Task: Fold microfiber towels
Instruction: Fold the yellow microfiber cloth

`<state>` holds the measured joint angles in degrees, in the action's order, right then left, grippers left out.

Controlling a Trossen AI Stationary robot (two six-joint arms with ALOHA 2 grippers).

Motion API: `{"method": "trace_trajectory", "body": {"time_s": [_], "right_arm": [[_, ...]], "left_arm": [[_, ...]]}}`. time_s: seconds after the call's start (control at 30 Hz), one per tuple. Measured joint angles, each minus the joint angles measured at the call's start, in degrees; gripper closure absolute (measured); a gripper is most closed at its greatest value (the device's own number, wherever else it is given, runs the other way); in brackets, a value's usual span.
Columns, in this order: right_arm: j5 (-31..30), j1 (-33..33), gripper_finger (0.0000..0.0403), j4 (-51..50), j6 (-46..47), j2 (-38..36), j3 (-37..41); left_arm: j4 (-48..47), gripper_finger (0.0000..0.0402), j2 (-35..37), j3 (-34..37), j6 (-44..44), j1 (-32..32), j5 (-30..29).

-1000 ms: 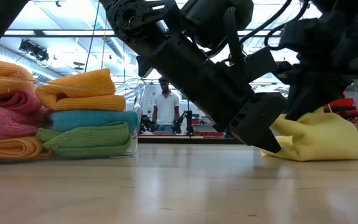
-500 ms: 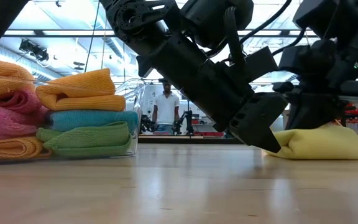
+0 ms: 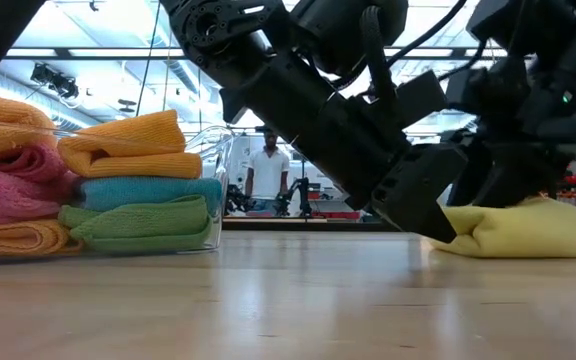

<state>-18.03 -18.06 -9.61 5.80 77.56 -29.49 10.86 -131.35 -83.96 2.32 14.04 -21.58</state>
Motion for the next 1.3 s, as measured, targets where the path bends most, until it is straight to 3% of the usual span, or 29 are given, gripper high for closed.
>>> {"method": "trace_trajectory", "body": {"time_s": [0.13, 0.4, 0.67, 1.0, 1.3], "right_arm": [[-1.1, 0.0, 0.0199, -5.8, 0.4, -1.7, -3.0], [-5.6, 0.1, 0.0204, -15.0, -0.3, -2.5, -6.8], [-5.4, 0.8, 0.0208, -18.0, -1.3, -2.9, -7.5], [-5.5, 0.9, 0.0208, -24.0, -0.3, -12.6, -7.4], [-0.7, -1.6, 0.0208, -25.1, 2.1, -20.3, -7.4]], "left_arm": [[0.1, 0.0394, 0.0, 0.0, -0.1, 0.3, 0.0], [0.1, 0.0368, 0.1, 0.0, -0.1, 0.3, 0.0], [0.2, 0.0394, 1.9, 0.0, -2.1, 0.6, 2.4], [5.6, 0.0368, 4.6, 0.0, -8.6, 0.5, 3.4], [6.0, 0.0392, 4.5, 0.0, -5.7, -2.7, 3.4]]}}
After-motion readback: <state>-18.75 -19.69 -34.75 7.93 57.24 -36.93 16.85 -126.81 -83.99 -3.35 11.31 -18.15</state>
